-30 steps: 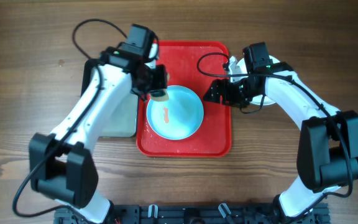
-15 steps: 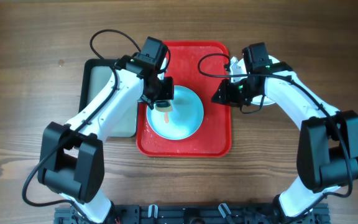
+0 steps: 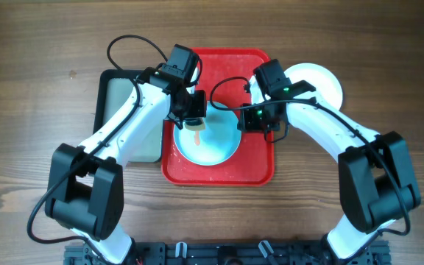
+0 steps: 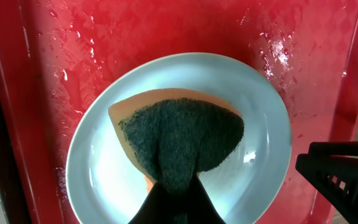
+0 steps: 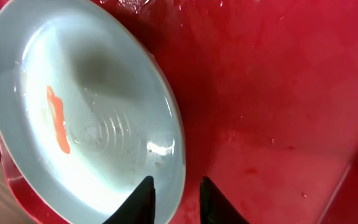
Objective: Clean dirty plates on tray and stack at the side
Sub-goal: 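Scrub the blue plate with the sponge in the left gripper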
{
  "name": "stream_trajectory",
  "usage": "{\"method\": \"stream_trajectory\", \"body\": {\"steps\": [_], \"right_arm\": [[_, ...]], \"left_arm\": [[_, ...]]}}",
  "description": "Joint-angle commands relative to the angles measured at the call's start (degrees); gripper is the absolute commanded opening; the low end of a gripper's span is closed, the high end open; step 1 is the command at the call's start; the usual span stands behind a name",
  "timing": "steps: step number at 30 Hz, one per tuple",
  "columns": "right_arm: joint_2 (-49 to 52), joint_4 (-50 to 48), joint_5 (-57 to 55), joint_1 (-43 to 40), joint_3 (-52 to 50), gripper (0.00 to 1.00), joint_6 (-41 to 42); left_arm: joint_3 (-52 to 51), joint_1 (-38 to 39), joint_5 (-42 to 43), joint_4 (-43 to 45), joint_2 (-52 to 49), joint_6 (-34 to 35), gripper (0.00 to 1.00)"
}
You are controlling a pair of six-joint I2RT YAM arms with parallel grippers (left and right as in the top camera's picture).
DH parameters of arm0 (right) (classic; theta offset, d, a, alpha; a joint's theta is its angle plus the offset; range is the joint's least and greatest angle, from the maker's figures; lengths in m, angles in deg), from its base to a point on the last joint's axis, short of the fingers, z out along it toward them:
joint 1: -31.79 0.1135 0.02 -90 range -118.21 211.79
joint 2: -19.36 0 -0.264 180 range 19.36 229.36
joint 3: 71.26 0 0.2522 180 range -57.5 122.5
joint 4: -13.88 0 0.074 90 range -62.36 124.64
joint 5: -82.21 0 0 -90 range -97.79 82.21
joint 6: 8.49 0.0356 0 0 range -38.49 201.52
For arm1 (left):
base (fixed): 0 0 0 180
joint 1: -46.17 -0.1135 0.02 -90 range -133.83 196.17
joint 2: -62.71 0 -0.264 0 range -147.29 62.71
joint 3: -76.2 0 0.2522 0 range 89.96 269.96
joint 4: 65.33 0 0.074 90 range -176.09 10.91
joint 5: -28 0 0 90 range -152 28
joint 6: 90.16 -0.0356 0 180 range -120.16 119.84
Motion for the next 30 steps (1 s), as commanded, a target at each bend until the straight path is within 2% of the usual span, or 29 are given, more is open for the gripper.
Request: {"method": "stream_trajectory", "body": {"steps": [1,25,30], "right_arm": [[1.68,-0.26,-2.36,0.22,-0.7,0.2,2.12],[4.42,-2.19,-0.55,0.24,-0.7,0.2,4.37],[4.42,-2.36,-0.57,0.24,-0.81,0.14,4.74]], "left_arm": [[-0.48,0.17,-1.51,0.2,-0.55,0.39,0.04],[-1.09,0.17,-1.62,0.37,-0.55,0.55,0.04],[-1.09,0.17,-1.62,0.37,-0.55,0.55,0.04]]}}
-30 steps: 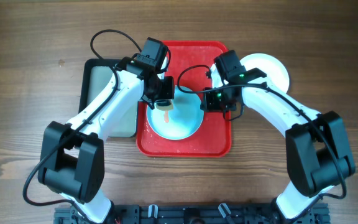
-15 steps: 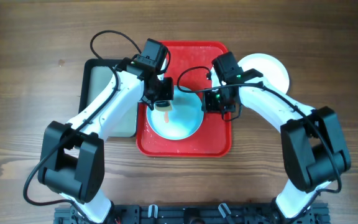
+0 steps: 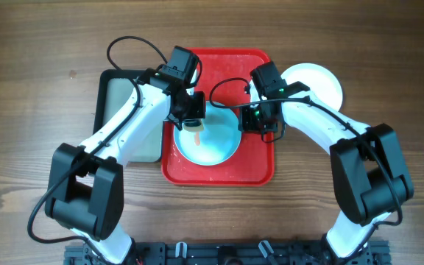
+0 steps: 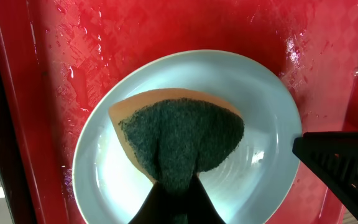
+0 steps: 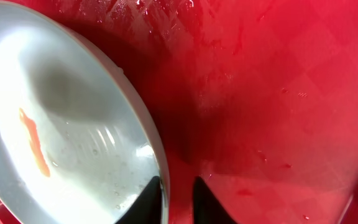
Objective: Clean dirty plates on tray and stack at the side
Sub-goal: 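Scrub the blue plate with the sponge in the left gripper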
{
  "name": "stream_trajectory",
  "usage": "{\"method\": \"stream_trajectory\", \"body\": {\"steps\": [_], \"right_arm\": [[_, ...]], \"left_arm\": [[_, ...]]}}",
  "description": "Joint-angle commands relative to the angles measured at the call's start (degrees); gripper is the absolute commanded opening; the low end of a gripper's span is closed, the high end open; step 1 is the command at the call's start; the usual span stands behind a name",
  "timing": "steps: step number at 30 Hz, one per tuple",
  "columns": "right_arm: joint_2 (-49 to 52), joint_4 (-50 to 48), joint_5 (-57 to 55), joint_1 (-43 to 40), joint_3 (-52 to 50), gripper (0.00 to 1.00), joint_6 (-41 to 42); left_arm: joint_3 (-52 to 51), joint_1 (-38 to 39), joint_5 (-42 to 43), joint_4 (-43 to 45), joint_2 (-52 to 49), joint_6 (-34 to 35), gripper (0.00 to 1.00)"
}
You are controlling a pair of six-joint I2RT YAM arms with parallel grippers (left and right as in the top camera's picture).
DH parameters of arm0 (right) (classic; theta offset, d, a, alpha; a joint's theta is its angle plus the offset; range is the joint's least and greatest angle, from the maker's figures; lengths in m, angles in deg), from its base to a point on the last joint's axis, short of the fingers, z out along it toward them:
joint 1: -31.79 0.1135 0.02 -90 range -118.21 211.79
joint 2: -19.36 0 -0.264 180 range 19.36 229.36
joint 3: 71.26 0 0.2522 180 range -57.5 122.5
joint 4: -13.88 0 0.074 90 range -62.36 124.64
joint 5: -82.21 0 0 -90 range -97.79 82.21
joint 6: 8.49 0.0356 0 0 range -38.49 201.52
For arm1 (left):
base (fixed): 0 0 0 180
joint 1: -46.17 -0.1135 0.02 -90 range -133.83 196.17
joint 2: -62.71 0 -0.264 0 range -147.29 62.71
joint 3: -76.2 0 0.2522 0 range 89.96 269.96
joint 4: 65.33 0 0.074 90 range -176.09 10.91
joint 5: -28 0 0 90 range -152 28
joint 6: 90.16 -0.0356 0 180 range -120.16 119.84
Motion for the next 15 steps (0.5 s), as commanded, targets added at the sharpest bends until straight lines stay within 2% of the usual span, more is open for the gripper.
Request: {"method": "stream_trajectory", "body": {"steps": [1,7,15], "right_arm": [[1.36,-0.26,0.46,0.13,-0.74,0.14,0.85],[1.36,-0.28,0.46,0.13,-0.79,0.18,0.87],[1.4,-0.96,0.46,0.13,-1.6,0.15,1.88]], "left_arm": [[-0.37,0.17,-0.74,0.15,-0.55,0.52,0.04],[-0.37,0.17,-0.74,0.15,-0.55,0.55,0.04],[-0.37,0.17,-0.74,0.15,-0.55,0.55,0.04]]}}
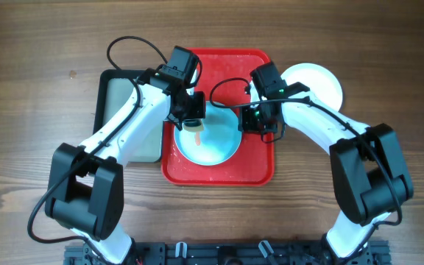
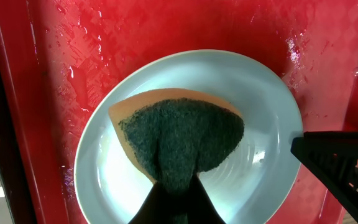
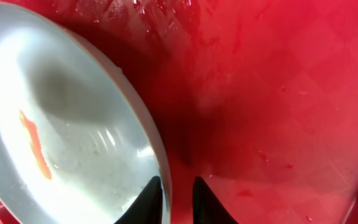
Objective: Clean dirty plates on tray and stack at the side
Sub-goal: 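Scrub the blue plate with the sponge in the left gripper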
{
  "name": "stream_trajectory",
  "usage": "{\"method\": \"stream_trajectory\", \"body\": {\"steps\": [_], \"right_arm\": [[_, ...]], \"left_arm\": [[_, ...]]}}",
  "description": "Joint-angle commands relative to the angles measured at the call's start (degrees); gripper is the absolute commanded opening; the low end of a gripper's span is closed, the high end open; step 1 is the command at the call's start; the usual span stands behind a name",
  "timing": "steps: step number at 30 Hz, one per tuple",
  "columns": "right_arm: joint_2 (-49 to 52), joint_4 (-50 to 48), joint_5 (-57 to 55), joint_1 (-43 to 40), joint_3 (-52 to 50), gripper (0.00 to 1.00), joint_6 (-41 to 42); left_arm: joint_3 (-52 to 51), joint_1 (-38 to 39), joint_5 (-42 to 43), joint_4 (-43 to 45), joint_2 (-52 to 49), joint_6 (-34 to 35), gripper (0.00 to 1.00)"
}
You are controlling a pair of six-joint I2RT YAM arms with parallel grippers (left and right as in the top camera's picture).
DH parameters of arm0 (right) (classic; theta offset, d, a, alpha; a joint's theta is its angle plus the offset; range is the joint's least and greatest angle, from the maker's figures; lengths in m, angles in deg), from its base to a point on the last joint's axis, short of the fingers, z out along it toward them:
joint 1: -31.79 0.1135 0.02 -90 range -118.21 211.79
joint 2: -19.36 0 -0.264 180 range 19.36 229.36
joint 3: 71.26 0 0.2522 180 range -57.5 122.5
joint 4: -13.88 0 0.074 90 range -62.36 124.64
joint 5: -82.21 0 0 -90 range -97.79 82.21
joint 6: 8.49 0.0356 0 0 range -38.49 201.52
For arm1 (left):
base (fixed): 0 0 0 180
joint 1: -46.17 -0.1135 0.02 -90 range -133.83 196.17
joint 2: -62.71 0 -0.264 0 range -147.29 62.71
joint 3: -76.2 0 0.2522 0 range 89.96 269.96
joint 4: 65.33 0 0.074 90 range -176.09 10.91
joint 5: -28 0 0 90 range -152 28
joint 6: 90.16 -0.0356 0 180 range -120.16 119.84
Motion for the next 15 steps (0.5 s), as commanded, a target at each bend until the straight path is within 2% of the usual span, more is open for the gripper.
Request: {"method": "stream_trajectory", "body": {"steps": [1,7,15], "right_arm": [[1.38,-0.33,0.39,0.13,-1.09,0.15,1.33],[1.38,-0.61,1.22,0.24,-1.09,0.05,1.33],[1.38,-1.38,1.38,0.35,-1.09,0.04,2.71]], "left_arm": [[-0.37,0.17,-0.74,0.15,-0.55,0.55,0.04],[-0.37,0.17,-0.74,0.15,-0.55,0.55,0.04],[-0.72,0.68,-0.79,0.22,-0.55,0.52,0.04]]}}
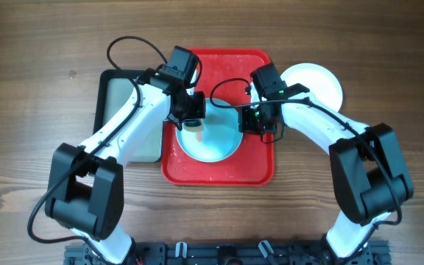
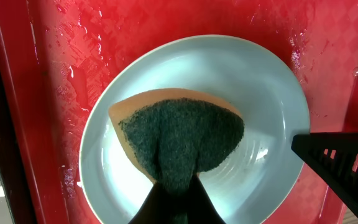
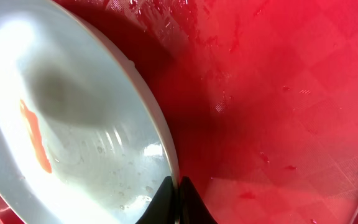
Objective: Clean dirty plates on tray and stack at the side
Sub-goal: 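Scrub the blue plate with the sponge in the left gripper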
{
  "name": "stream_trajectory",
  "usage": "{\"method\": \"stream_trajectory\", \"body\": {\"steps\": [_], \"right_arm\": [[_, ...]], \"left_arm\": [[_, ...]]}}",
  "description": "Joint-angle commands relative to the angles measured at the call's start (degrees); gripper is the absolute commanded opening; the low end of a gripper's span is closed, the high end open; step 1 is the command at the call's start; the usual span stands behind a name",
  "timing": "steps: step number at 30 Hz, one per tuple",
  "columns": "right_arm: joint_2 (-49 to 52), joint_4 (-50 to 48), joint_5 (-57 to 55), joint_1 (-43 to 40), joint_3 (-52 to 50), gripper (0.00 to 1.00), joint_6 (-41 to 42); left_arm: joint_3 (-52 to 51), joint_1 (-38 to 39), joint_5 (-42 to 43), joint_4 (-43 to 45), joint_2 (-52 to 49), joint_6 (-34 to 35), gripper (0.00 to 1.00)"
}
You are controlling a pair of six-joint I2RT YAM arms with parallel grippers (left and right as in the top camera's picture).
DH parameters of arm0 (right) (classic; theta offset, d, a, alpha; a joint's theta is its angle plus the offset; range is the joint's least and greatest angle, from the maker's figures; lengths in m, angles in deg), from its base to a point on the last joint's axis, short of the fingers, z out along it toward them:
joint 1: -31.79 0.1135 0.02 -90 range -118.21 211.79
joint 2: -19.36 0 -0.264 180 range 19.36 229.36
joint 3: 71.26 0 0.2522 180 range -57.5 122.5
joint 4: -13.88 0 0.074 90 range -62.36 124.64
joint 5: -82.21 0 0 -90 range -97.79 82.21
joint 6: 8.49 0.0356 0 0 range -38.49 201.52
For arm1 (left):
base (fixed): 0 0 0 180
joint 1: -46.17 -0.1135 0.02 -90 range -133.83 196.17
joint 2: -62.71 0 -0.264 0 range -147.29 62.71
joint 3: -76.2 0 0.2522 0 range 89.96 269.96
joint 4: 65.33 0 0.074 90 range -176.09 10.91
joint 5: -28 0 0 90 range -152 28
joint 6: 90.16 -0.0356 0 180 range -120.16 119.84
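Observation:
A pale blue plate (image 1: 210,141) lies on the wet red tray (image 1: 260,165); the left wrist view shows the plate (image 2: 166,74) whole. My left gripper (image 1: 191,118) is shut on an orange sponge with a dark green scouring face (image 2: 182,140), held over the plate's middle. My right gripper (image 3: 174,200) is shut on the plate's right rim (image 3: 157,134), one finger inside and one outside. An orange streak (image 3: 35,134) lies on the plate's wet surface. A clean white plate (image 1: 319,82) sits right of the tray.
A dark-rimmed tray with a pale green inside (image 1: 124,96) stands left of the red tray, partly under my left arm. The wooden table (image 1: 35,147) runs all around. Water drops (image 2: 73,50) dot the red tray.
My right gripper's fingers, a little apart astride the plate's rim, have shut on it. The plate sits slightly higher in the left wrist view. The sponge stays in my left gripper.
My left gripper held the sponge over the blue plate throughout. My right gripper stood open beside the plate's right rim, then straddled it with fingers narrowing, and now grips the rim.

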Motion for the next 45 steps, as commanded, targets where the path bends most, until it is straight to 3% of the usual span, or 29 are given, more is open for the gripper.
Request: {"method": "stream_trajectory", "body": {"steps": [1,19,45], "right_arm": [[1.33,-0.35,1.14,0.35,-0.59,0.04,1.44],[1.33,-0.33,1.14,0.35,-0.59,0.04,1.42],[1.33,-0.33,1.14,0.35,-0.59,0.04,1.42]], "left_arm": [[-1.07,0.81,-0.79,0.52,-0.55,0.52,0.04],[-11.91,0.9,-5.68,13.22,-0.55,0.52,0.04],[-19.21,0.9,-5.33,20.87,-0.55,0.57,0.04]]}}
